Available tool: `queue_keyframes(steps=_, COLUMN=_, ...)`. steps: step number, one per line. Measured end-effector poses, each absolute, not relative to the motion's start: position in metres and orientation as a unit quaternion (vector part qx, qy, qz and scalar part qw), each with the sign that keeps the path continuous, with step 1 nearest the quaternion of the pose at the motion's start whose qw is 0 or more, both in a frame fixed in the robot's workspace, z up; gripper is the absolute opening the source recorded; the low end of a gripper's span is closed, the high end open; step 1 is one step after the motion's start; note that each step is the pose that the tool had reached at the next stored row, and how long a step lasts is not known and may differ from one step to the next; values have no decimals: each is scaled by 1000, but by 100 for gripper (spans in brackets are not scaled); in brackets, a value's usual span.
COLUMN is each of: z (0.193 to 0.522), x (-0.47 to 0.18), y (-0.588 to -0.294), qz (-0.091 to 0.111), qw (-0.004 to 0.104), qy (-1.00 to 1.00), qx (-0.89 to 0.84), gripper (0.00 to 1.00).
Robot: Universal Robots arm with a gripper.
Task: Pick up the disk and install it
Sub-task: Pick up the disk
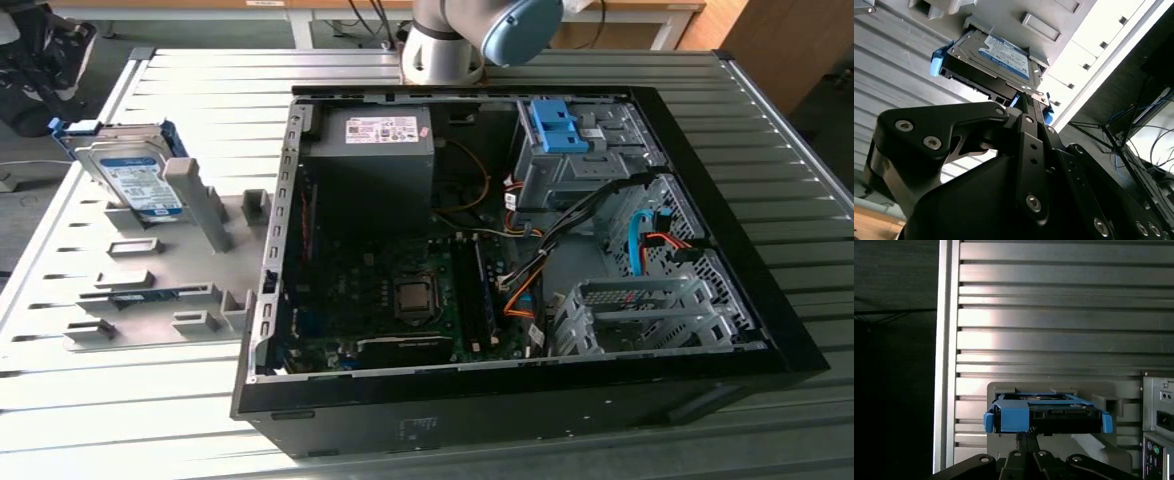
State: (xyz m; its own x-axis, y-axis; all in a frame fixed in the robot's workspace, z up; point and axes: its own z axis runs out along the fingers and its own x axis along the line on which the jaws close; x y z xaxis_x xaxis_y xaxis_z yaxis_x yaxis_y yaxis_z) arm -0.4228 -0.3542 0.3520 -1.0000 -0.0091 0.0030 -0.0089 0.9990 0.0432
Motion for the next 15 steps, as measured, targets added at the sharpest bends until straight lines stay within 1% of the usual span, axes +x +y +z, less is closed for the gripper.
queue_keyframes(steps=15, z=352, x=-423, y=-354, qz=-19, qw=4, qy=-994, qx=109, gripper=11)
